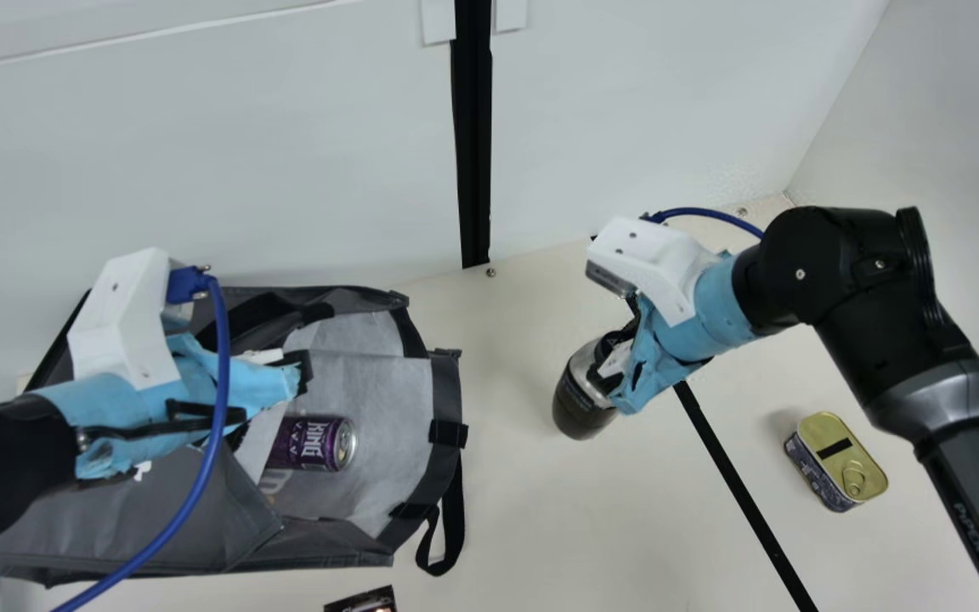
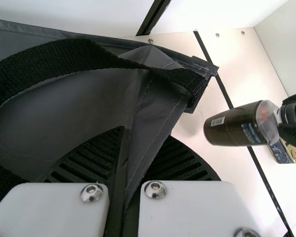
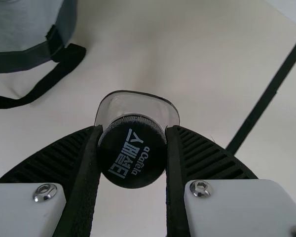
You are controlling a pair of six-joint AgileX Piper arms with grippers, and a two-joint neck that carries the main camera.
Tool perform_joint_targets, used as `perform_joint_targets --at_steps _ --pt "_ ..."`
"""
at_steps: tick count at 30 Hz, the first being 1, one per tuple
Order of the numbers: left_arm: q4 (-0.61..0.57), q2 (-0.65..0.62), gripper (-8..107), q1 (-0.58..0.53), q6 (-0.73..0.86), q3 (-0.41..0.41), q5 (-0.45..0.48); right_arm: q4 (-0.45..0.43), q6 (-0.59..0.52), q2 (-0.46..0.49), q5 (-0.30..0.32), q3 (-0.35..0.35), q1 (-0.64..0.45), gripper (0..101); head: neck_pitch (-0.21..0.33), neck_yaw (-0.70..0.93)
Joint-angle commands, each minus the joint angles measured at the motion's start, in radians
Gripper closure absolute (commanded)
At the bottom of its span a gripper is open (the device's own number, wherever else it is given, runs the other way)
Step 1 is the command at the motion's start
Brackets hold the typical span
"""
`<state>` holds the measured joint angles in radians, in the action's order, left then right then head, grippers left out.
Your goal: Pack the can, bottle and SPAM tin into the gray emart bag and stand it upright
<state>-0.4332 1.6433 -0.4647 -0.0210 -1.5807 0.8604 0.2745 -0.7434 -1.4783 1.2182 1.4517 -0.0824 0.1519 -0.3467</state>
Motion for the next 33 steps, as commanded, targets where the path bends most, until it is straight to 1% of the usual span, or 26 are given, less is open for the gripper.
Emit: perform_joint_targets --at_steps 1,10,16,24,33 --pt "0.0 0.0 107 0.0 0.0 0.0 0.0 0.008 -0.008 0.007 0.002 -0.011 0.015 101 0.023 -0.002" --pt "0.0 0.0 107 0.0 0.0 0.0 0.0 0.035 -0.044 0.045 0.002 -0.065 0.088 101 0.023 -0.002" --pt "0.0 0.0 107 0.0 0.0 0.0 0.0 0.05 -0.067 0.066 0.002 -0.085 0.131 101 0.023 -0.002" --pt "0.002 0.0 107 0.0 0.0 0.0 0.0 0.092 -0.107 0.085 0.002 -0.07 0.153 101 0.023 -0.002" --pt "0.002 0.0 107 0.0 0.0 0.0 0.0 0.2 -0.149 0.098 0.002 -0.03 0.144 101 0.023 -0.002"
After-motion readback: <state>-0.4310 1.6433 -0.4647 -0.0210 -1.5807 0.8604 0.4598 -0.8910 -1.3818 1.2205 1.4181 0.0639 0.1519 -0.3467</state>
